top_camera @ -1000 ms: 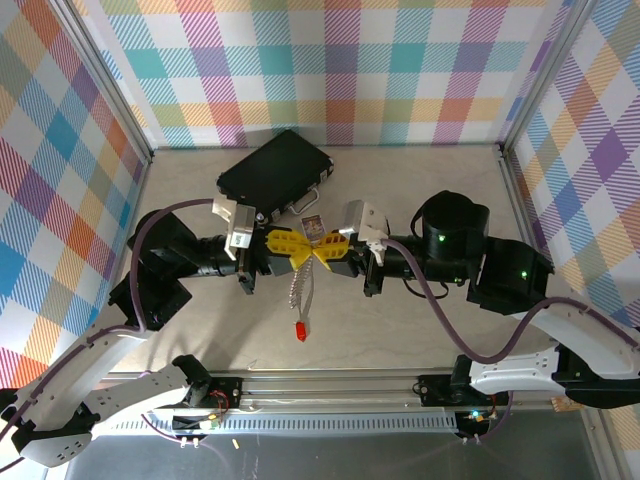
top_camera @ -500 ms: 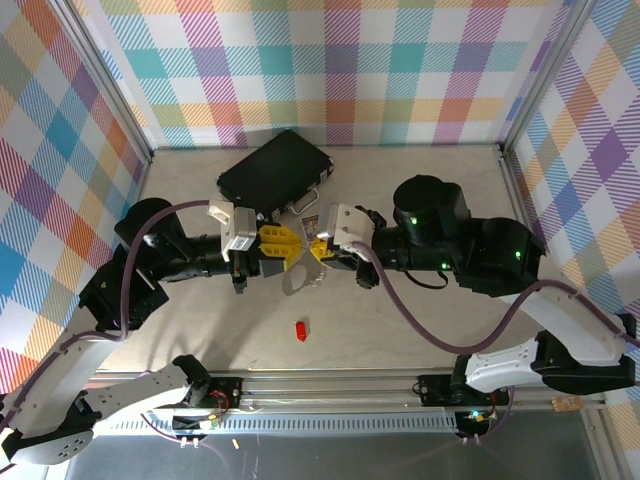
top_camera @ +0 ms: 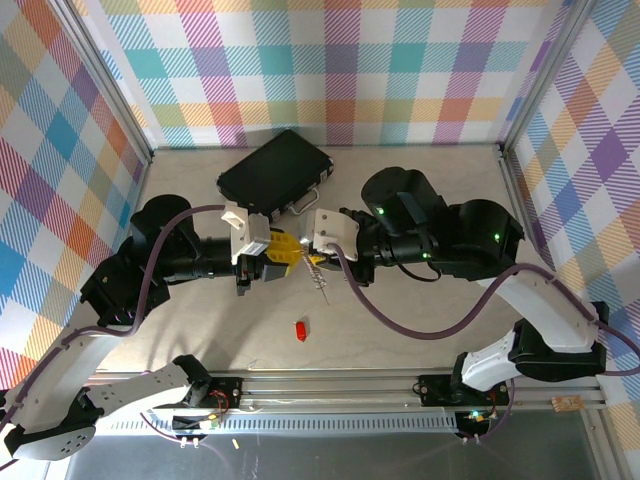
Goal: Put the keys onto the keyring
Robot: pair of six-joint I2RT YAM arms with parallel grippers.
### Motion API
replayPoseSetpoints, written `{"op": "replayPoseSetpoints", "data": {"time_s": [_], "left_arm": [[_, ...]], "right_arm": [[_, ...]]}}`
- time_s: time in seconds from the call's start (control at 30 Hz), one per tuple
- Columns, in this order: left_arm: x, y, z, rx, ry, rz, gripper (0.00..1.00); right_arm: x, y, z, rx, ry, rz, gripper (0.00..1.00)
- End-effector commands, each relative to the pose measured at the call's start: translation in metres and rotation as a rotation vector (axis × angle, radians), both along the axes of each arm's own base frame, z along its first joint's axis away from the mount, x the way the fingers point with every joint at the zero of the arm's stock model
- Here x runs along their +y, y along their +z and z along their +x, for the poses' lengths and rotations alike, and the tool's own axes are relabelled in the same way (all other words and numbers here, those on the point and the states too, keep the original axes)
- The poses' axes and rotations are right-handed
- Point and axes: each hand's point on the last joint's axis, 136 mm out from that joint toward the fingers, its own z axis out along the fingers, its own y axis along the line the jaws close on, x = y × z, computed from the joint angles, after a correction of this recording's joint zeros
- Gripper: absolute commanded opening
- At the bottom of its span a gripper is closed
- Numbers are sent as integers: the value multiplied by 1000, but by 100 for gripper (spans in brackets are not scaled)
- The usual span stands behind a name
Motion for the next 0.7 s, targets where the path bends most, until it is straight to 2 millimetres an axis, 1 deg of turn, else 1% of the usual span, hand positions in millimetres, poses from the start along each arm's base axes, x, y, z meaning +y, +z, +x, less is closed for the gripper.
{"op": "replayPoseSetpoints", "data": {"time_s": [0.0, 0.2, 0.43, 0.67], "left_arm": [[3, 6, -3, -29, -3, 1, 17], [1, 3, -3, -23, -16, 7, 17], [-1, 3, -7, -18, -39, -9, 17], [-3, -1, -7, -4, -50, -4, 13]], "right_arm": [[-1, 9, -6, -5, 31, 18, 0], [4, 8, -8, 8, 48, 22, 0], [9, 6, -9, 22, 61, 25, 0], [9, 8, -12, 29, 68, 38, 0]]}}
